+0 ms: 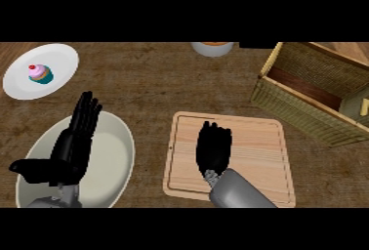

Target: Pick the sweet potato from the cutting board and place it in the basket

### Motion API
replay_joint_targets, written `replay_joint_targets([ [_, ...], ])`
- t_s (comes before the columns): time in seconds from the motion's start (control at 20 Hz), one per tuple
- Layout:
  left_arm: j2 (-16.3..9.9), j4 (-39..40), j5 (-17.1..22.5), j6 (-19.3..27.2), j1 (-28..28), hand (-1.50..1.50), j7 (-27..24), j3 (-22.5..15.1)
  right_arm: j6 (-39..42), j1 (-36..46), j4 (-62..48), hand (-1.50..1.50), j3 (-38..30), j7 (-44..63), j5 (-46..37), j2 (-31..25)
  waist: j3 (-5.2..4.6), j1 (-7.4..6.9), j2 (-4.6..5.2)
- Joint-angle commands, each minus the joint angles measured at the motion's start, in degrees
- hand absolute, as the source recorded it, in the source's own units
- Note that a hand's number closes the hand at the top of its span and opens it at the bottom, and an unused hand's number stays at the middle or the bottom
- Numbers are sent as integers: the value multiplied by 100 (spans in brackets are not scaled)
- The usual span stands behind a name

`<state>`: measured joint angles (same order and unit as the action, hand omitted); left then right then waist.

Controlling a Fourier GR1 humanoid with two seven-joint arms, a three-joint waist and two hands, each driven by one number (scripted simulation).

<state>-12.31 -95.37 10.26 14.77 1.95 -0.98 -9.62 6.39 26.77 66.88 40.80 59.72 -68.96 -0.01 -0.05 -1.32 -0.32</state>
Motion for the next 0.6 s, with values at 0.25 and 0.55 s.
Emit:
replay_joint_targets([
  [0.25,176,72,-132,-13,271,0,35,-228,-1253,1660,-1770,150,-1742,-26,1475,0,17,-305,172],
  [0.55,99,242,-39,-49,353,0,-9,68,-2373,2462,-1834,150,-1605,27,1852,0,10,-234,112],
])
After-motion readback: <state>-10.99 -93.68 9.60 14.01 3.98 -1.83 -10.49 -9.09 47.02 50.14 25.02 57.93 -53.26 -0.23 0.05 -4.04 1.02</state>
